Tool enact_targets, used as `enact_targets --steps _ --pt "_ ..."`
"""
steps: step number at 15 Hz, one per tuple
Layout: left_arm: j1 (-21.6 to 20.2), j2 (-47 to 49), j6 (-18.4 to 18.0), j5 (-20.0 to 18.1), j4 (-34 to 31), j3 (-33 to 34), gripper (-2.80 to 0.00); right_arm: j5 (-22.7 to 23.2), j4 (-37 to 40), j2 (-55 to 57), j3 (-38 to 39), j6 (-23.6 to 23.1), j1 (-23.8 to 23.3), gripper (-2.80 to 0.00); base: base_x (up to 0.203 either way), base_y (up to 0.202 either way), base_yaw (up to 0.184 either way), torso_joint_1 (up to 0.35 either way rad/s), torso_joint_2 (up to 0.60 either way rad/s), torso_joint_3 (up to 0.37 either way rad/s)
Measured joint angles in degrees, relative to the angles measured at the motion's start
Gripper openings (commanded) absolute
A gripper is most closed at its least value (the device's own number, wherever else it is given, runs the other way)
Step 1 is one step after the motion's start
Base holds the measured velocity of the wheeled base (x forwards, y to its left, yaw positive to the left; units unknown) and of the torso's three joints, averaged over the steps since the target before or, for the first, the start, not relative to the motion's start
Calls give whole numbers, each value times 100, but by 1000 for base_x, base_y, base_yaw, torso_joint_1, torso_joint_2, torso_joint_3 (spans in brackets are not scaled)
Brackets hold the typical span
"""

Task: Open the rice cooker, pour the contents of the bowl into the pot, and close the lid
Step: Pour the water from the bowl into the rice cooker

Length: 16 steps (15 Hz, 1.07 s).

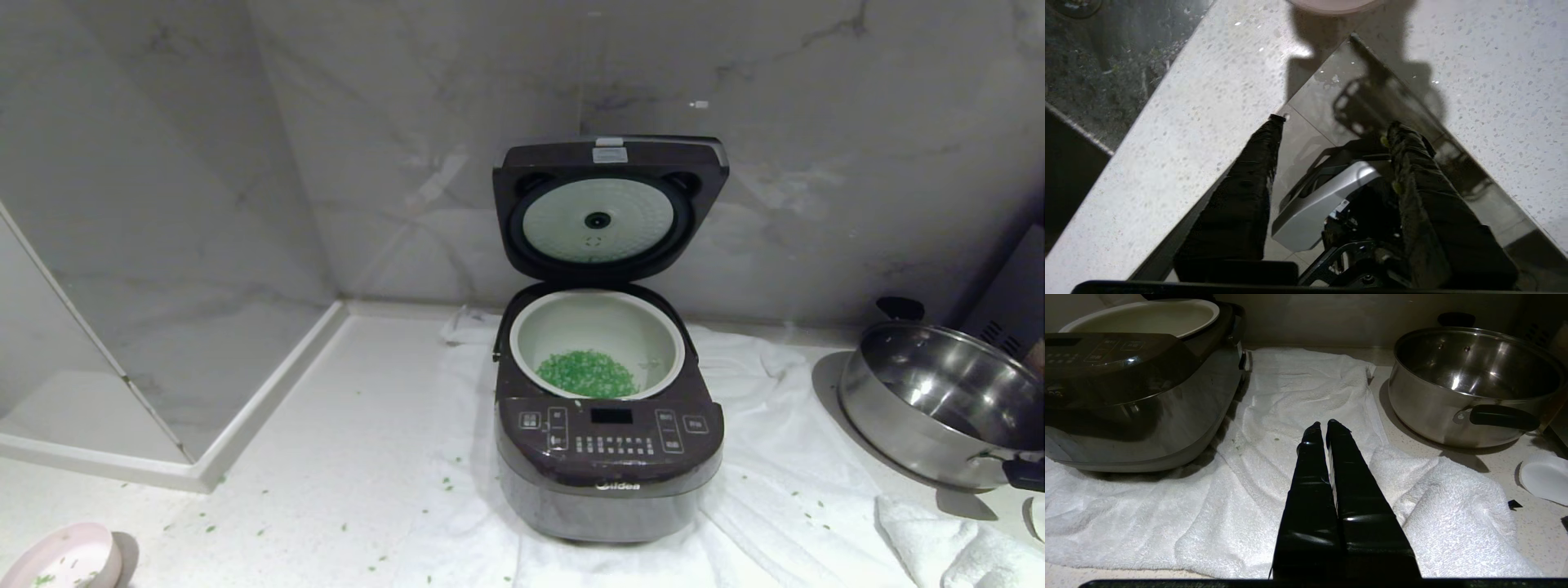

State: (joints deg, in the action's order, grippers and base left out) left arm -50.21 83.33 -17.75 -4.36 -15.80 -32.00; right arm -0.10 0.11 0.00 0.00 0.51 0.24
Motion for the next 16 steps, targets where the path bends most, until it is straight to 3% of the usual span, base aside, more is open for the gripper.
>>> enact_targets --steps 4,11,16 --pt "102 705 139 -181 651 -190 0 -1 -1 0 0 3 0 -280 0 0 0 0 0 0" --pt "-478 2359 224 -254 828 -1162 0 0 -1 0 0 1 0 -280 0 0 0 0 0 0" --pt "-592 3160 237 -261 1432 -1273 0 1 -1 0 0 1 0 -280 0 0 0 0 0 0"
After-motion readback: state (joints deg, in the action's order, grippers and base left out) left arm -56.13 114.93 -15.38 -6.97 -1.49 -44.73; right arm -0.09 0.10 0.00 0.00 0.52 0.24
